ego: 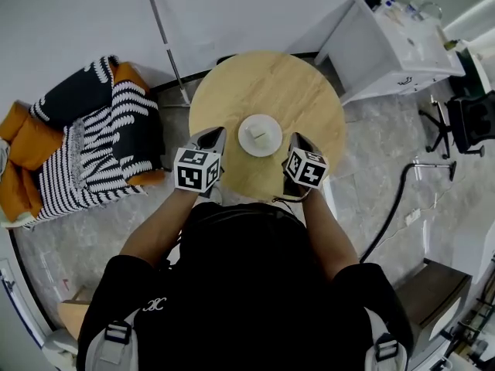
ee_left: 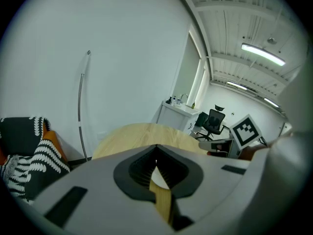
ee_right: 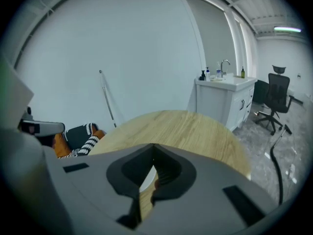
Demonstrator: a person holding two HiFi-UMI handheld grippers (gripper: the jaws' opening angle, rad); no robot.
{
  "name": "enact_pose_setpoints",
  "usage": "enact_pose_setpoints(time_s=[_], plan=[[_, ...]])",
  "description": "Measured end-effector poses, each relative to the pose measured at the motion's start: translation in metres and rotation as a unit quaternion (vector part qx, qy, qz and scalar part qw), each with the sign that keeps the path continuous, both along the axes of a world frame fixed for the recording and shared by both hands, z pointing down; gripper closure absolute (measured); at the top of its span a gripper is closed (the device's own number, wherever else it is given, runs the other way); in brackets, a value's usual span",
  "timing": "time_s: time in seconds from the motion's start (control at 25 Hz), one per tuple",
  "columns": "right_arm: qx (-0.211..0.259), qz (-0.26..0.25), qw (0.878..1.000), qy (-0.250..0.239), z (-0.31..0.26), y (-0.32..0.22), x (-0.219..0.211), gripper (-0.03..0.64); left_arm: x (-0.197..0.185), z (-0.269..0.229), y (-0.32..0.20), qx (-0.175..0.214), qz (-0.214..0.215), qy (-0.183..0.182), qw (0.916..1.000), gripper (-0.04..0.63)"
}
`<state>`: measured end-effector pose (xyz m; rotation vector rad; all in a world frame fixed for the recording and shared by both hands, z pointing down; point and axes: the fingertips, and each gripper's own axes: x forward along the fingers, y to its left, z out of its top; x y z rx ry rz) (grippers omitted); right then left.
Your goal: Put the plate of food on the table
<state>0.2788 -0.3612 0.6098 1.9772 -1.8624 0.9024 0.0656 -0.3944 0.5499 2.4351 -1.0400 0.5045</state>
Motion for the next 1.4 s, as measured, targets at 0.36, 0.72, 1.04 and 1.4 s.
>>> enact_pose_setpoints(time_s=[0.36,0.72,1.04,1.4], plan=[[0.132,-0.007,0.988,0.085,-0.080,0.013,0.016,0.609,0.022,-0.002,0.004,0.006,0.034,0.004,0.9994,0.586],[0.160,-0.017,0.982,0.100,-0.104,0.018,0.019,0.609,0.037,-0.004,0.002,0.007,0.056,0.008,0.9984,0.586],[0.165,-0.006,0.982,0.092,-0.102,0.026,0.023,0.609,0.046,0.002,0.000,0.001,0.073,0.003,0.9974,0.586],[0.157,0.008,0.982,0.100,-0.098,0.038,0.034,0.609,0.060,-0.001,-0.002,0.005,0.093,0.004,0.9956,0.586]])
